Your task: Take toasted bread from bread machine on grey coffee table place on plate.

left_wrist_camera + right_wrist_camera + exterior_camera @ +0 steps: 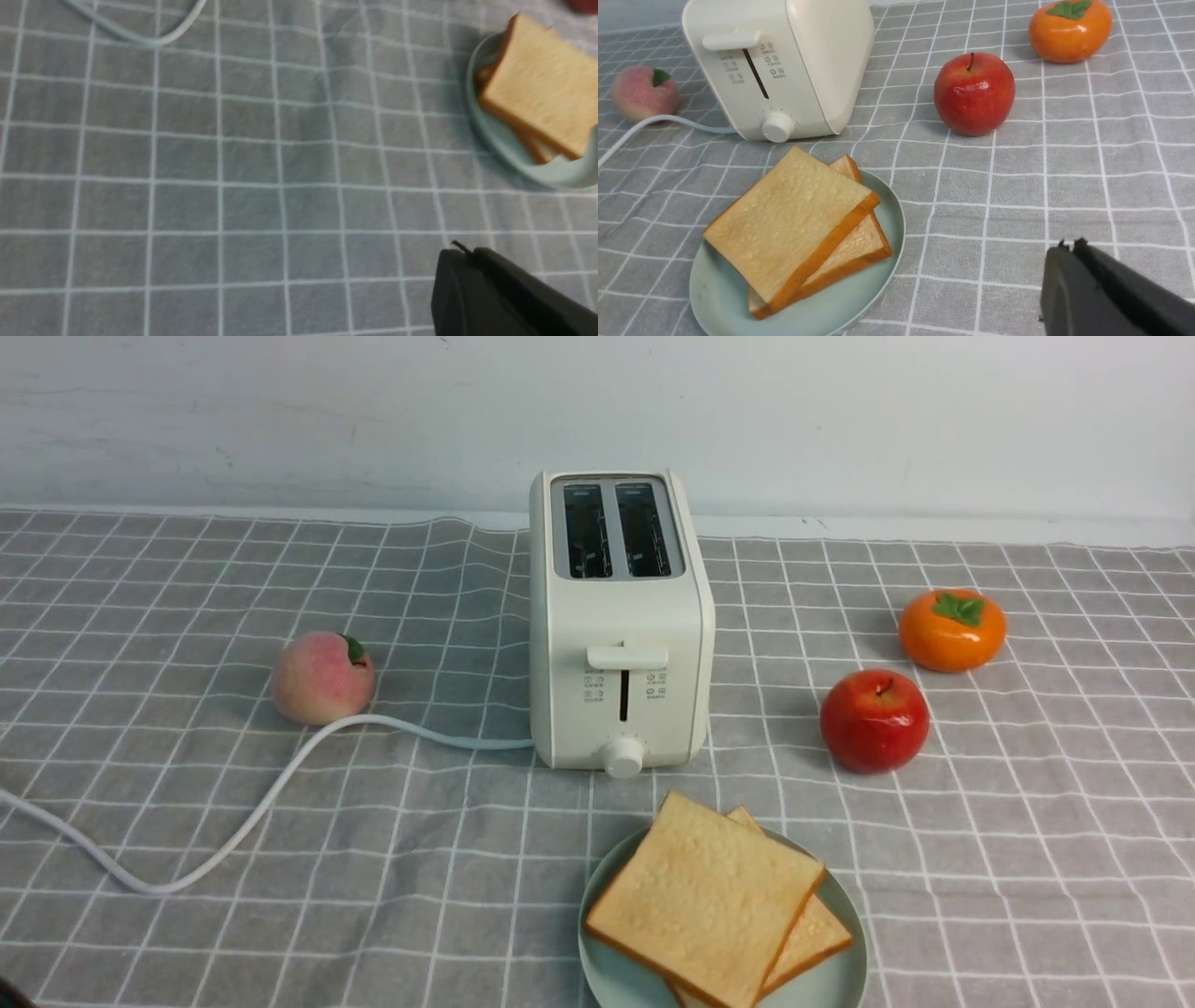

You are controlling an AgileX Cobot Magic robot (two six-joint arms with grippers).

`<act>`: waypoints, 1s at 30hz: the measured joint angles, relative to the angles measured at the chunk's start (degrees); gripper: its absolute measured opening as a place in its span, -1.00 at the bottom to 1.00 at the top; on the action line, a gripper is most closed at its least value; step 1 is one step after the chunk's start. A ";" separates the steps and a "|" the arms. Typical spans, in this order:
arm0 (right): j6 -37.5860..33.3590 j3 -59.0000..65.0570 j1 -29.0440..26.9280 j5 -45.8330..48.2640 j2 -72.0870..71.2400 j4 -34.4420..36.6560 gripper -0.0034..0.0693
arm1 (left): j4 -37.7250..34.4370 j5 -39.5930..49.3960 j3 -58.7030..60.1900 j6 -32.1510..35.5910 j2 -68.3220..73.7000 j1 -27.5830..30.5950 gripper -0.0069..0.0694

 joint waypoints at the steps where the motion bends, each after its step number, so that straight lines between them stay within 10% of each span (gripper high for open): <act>1: 0.00 0.00 0.00 0.00 0.00 0.00 -0.92 | 0.34 0.43 0.49 0.00 0.00 0.00 -0.86; 17: 0.00 0.00 0.00 0.46 0.00 0.00 -0.88 | 1.40 0.28 3.38 0.00 -1.69 0.00 -0.86; 30: 0.00 0.00 0.00 0.64 -0.02 0.00 -0.87 | 12.28 -51.69 37.71 -2.03 -25.45 0.05 -0.86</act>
